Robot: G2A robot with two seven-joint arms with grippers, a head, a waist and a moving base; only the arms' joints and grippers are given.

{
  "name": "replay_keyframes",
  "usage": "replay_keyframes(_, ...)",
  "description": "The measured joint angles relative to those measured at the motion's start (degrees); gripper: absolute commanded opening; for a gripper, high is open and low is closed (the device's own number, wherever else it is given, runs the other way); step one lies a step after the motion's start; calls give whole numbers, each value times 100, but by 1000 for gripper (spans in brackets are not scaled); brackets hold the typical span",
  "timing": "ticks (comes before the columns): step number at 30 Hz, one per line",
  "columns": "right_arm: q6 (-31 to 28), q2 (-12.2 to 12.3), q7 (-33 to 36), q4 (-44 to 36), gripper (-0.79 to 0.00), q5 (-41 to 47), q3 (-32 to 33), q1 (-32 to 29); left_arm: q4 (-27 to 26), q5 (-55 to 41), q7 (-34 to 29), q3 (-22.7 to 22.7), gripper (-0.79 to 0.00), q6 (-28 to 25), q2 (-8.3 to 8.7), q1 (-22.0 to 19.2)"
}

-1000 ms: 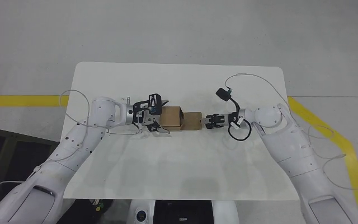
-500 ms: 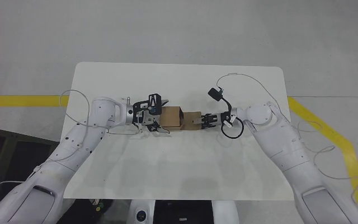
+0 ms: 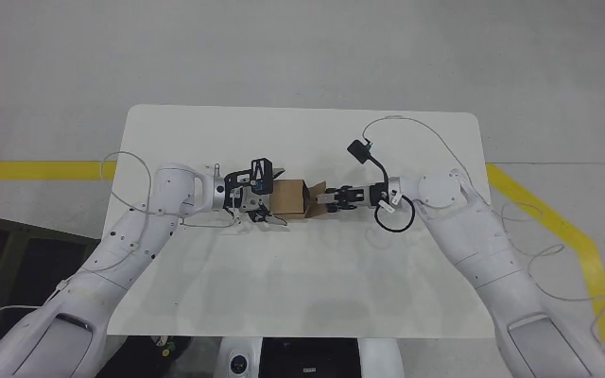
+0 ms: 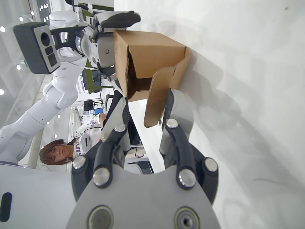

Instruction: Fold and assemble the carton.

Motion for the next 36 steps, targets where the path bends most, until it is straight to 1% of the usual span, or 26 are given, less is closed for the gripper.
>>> replay_keyframes(2, -66, -18, -56, 14, -496, 98, -12, -16, 4, 3, 0, -4, 0, 0, 1, 1)
replay_keyframes(5, -161, -38, -133, 72, -496, 231, -12, -37, 19, 6, -2, -13, 0, 0, 2, 4)
replay_keyframes(8, -288, -44, -225, 144, -545, 346, 28, -78, 15, 15, -6, -8, 0, 0, 1, 10)
replay_keyframes(11, -354, -39, -237, 195, -573, 423, 68, -125, -3, 56, -1, 2, 0, 0, 2, 18)
replay_keyframes(19, -641, -75, -214, 345, -511, 876, 116, -207, -15, 96, 27, 3, 0, 0, 1, 24)
replay_keyframes(21, -685, -89, -204, 413, -511, 927, 105, -183, -21, 117, 29, 3, 0, 0, 1, 24)
replay_keyframes(25, -710, -112, -219, 512, -585, 978, 93, -134, -18, 135, 46, -1, 0, 0, 0, 28)
replay_keyframes(29, -680, -134, -205, 623, -634, 1031, 77, -94, -14, 148, 58, -4, 0, 0, -2, 31)
replay_keyframes(32, -690, -159, -163, 698, -646, 1100, 42, -73, -13, 154, 62, -6, 0, 0, -4, 34)
replay_keyframes(36, -700, -194, -123, 816, -637, 1125, -15, -26, -12, 168, 74, -11, 0, 0, -4, 37)
